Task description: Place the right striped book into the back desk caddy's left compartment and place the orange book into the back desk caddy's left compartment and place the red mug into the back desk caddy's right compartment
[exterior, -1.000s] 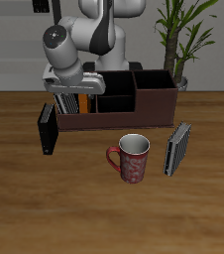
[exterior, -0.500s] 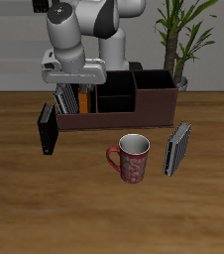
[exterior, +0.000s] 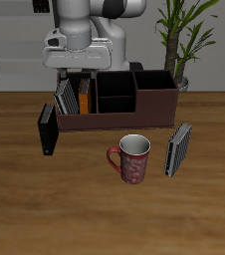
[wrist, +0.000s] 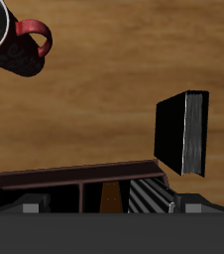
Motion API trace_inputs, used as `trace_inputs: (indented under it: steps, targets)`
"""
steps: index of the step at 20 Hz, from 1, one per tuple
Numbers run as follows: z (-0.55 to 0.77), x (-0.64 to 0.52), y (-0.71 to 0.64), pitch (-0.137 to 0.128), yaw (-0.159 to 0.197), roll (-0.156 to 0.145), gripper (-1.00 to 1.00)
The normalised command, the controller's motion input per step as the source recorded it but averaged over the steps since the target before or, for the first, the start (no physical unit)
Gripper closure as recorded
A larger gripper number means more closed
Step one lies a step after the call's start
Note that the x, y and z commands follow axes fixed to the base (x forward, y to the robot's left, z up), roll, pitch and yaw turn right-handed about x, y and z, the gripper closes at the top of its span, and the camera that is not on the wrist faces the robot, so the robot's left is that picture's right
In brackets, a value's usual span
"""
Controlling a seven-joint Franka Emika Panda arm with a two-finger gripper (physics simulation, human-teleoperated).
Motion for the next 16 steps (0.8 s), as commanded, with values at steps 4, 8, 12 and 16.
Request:
trace_inputs:
  steps: [4,8,12,16]
  targets:
    - [0.14,0.24,0.03,-0.061,0.009,-0.038,-1.00]
    - [0.18,0.28,0.04,-0.098,0.033,-0.027,-1.00]
    - [0.10,0.26,0.07,-0.053,-0.006,-0.033,-1.00]
    - [0.02,0.28,0.09,0.006,-0.017,-0.035,-1.00]
